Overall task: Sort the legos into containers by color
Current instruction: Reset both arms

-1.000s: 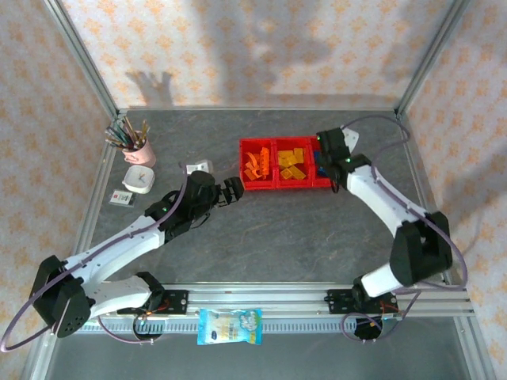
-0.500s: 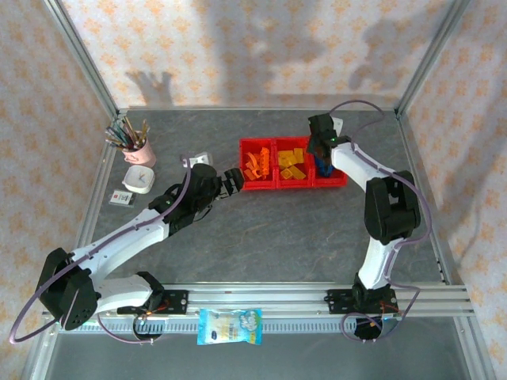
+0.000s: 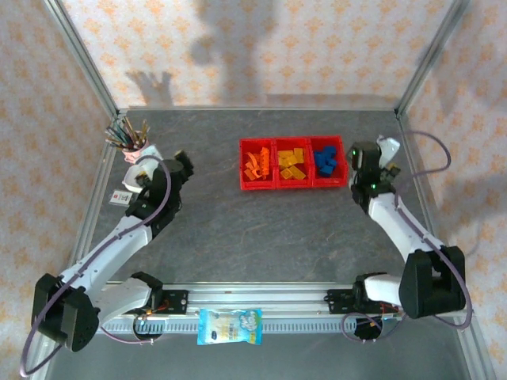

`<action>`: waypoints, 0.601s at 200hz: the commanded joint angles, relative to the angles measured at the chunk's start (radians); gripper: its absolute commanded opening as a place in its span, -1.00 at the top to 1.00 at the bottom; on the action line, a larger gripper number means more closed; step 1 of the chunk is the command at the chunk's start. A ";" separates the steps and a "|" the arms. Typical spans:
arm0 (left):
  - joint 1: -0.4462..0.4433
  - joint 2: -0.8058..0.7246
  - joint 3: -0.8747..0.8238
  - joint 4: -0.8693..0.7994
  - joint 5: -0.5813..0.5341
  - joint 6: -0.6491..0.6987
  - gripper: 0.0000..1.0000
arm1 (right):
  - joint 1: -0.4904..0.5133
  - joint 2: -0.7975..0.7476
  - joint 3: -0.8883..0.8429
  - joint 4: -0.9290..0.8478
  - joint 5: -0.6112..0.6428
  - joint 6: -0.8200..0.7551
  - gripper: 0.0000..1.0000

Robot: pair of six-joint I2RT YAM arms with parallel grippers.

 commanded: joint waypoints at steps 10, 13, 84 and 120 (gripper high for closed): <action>0.114 -0.008 -0.256 0.450 -0.146 0.327 -0.98 | -0.035 0.004 -0.290 0.463 0.019 -0.097 -1.00; 0.127 -0.007 -0.279 0.499 -0.124 0.344 -0.98 | -0.041 0.009 -0.311 0.498 0.004 -0.105 -1.00; 0.258 0.328 -0.527 1.320 0.293 0.512 -0.99 | -0.164 0.223 -0.433 0.969 -0.461 -0.199 -1.00; 0.287 0.515 -0.536 1.508 0.465 0.544 -0.99 | -0.134 0.271 -0.627 1.376 -0.502 -0.249 -1.00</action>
